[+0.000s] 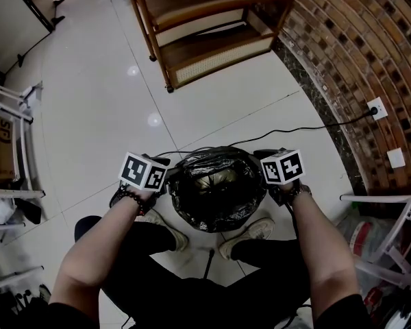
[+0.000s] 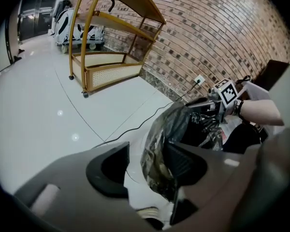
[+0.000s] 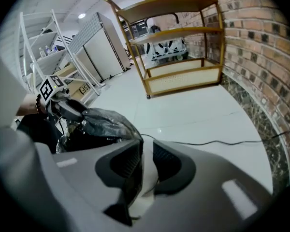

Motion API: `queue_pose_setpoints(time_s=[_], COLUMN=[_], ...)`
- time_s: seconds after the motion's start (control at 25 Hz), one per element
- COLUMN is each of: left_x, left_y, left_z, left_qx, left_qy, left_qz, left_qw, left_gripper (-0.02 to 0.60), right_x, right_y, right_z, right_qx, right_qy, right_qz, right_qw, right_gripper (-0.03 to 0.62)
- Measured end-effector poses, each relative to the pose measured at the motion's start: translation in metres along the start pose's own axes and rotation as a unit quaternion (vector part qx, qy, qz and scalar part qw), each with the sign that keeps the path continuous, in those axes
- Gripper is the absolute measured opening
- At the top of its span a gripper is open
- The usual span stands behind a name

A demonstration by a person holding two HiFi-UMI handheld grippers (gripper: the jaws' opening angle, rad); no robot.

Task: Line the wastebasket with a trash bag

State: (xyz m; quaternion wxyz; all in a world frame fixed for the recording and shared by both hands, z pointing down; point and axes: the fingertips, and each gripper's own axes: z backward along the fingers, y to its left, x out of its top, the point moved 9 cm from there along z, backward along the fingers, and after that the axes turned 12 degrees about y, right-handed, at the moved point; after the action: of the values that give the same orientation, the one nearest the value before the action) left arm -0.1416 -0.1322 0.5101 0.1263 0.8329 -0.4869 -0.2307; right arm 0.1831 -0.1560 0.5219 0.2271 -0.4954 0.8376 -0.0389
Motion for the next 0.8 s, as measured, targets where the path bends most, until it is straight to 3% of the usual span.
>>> queue_pose_setpoints(time_s=[0.2, 0.4, 0.48, 0.56, 0.68, 0.8], left_x=[-0.004, -0.012, -0.015, -0.018, -0.026, -0.036], left_y=[0.001, 0.004, 0.000, -0.013, -0.035, -0.044], left_z=[0.008, 0.022, 0.030, 0.034, 0.028, 0.013], left_qx=[-0.007, -0.018, -0.018, -0.025, -0.036, -0.039], left_qy=[-0.004, -0.006, -0.015, -0.024, -0.023, -0.014], left_qz=[0.000, 0.003, 0.000, -0.007, -0.016, -0.009], left_qw=[1.0000, 0.9998, 0.9997, 0.9994, 0.9990, 0.9991], left_gripper=[0.225, 0.249, 0.250, 0.250, 0.262, 0.262], right_x=[-0.002, -0.002, -0.015, -0.037, -0.068, -0.092], right_y=[-0.003, 0.005, 0.020, 0.038, 0.058, 0.069], right_z=[0.016, 0.058, 0.067, 0.068, 0.060, 0.042], right_qx=[0.025, 0.034, 0.033, 0.026, 0.019, 0.027], right_qy=[-0.020, -0.064, -0.049, -0.017, 0.003, 0.009], right_qz=[-0.011, -0.001, 0.012, 0.016, -0.031, -0.097], right_qw=[0.999, 0.997, 0.998, 0.999, 0.999, 0.995], right_gripper=[0.124, 0.132, 0.139, 0.191, 0.266, 0.267])
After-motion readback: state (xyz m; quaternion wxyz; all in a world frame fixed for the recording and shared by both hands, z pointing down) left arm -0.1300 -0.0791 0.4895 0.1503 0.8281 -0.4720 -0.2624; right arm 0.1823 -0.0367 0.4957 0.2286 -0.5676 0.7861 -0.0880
